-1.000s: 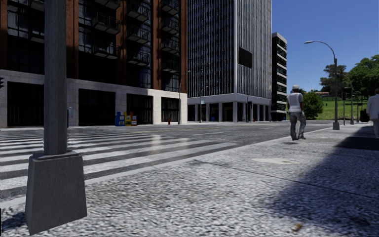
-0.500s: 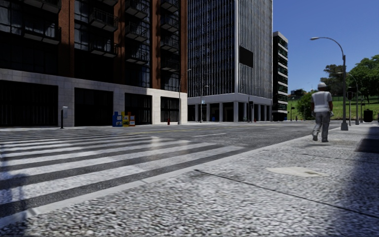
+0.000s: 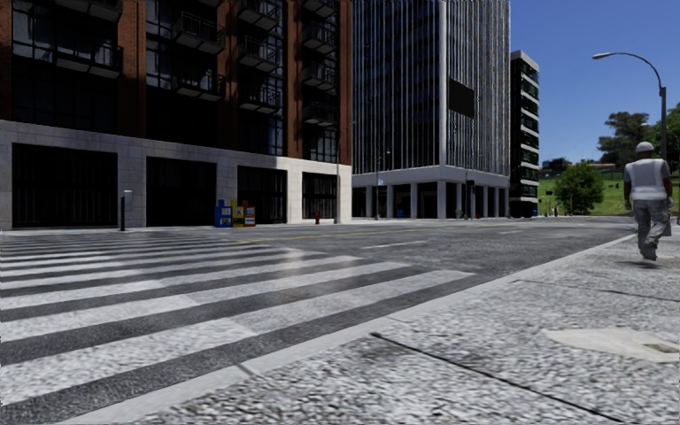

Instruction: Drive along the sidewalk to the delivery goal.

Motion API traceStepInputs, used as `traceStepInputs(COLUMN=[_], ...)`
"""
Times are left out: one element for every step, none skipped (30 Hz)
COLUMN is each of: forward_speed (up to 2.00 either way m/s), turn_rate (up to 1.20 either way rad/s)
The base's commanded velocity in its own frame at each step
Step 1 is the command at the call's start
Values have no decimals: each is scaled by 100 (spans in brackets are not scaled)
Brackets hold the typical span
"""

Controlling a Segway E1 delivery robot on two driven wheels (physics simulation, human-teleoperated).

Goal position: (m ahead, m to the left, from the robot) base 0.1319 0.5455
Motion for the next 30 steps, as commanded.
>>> traceStepInputs(forward_speed=[125,119,108,101,98,97,95,94,94,94,94,94,93,93,93,90,81,0,0,0,0,0,0,0,0,0,0,0,0,0], turn_rate=[25,25,25,25,25,25,25,25,25,25,25,25,25,25,25,25,25,0,0,0,0,0,0,0,0,0,0,0,0,0])
